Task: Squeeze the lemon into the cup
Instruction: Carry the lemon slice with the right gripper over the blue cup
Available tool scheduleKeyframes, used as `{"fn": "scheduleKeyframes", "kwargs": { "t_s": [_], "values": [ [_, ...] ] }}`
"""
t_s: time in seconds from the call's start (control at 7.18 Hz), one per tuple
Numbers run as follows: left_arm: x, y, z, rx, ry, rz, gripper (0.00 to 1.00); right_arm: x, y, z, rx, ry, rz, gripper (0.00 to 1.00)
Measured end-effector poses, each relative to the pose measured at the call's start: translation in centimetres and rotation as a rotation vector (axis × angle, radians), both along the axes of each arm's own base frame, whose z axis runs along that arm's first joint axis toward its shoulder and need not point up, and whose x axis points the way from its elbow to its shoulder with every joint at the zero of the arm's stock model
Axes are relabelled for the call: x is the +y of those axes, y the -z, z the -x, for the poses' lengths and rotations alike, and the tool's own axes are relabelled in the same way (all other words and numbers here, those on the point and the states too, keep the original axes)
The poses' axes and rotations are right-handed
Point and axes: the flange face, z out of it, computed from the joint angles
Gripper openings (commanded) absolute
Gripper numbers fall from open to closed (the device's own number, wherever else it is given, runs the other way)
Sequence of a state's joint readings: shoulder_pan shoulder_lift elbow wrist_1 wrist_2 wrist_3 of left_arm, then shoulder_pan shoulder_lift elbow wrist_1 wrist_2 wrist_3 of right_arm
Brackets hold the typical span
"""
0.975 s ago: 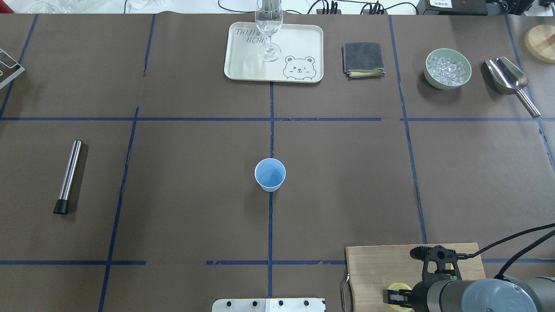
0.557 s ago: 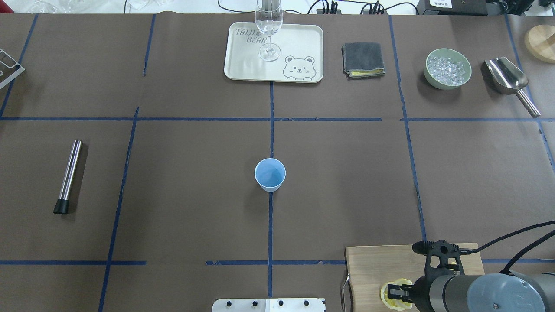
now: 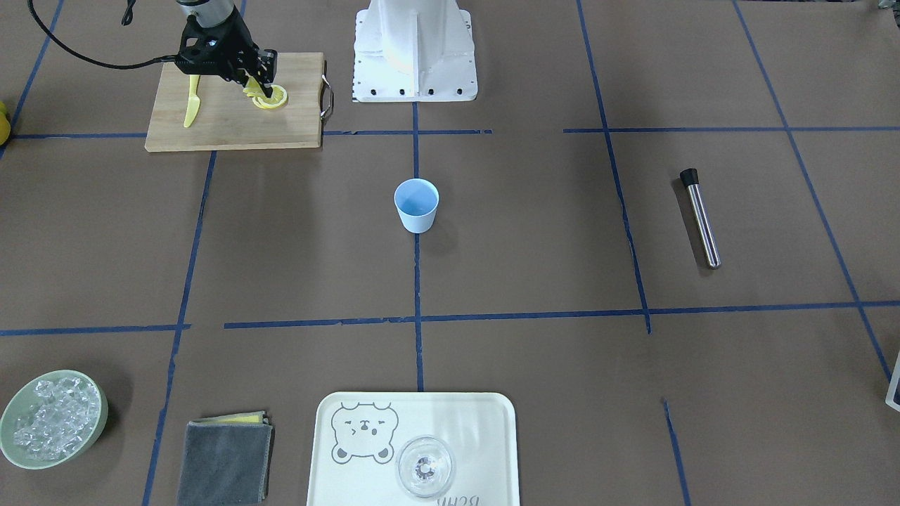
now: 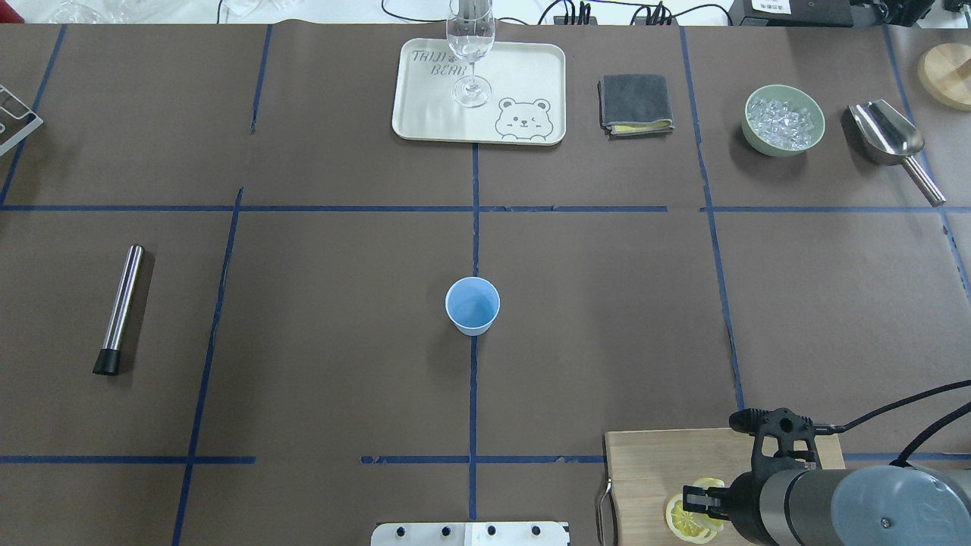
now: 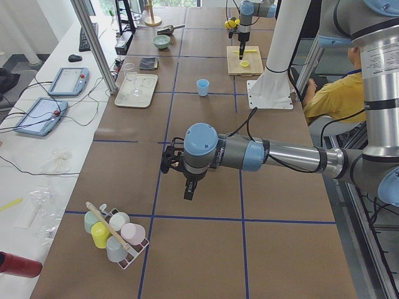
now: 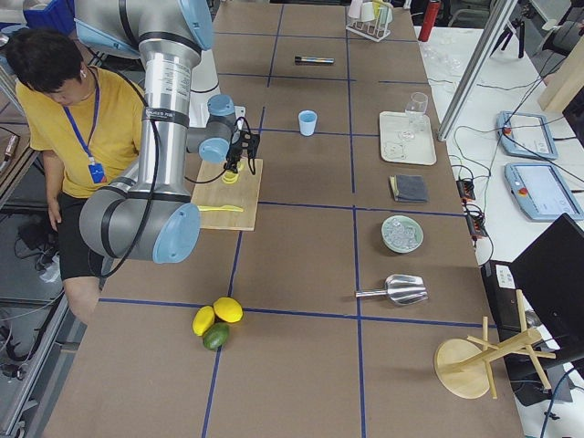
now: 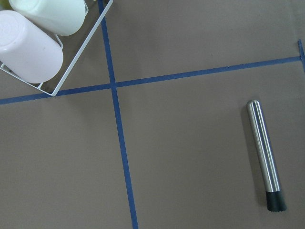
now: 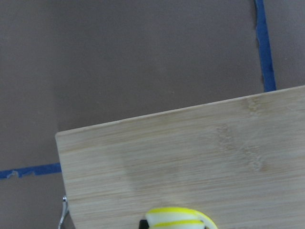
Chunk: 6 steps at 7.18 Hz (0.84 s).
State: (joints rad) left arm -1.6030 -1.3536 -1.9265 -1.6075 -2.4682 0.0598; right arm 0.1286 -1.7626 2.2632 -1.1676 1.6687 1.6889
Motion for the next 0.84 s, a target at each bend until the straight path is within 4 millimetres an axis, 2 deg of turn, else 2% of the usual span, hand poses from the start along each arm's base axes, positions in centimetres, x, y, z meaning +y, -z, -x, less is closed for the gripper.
{"fn": "scheduleKeyframes", "kwargs": {
  "t_s": [0.28,0.42,0.56,0.84],
  "values": [
    [0.0,-0.1,0.0,0.0,0.001,0.004,1.0,-3.6,3.0,0.1,-0.072,-0.046,0.026,0.4],
    [0.0,-0.2,0.0,0.001,0.002,0.006,1.0,-6.0,4.8,1.4,-0.112,-0.082,0.021,0.4],
    [0.0,-0.2,0.0,0.001,0.002,0.006,1.0,-9.4,7.1,3.3,-0.143,-0.12,0.019,0.4],
    [0.0,-0.3,-0.1,0.0,0.0,0.008,1.0,-16.9,13.1,6.9,-0.17,-0.174,0.038,0.42]
  ]
}}
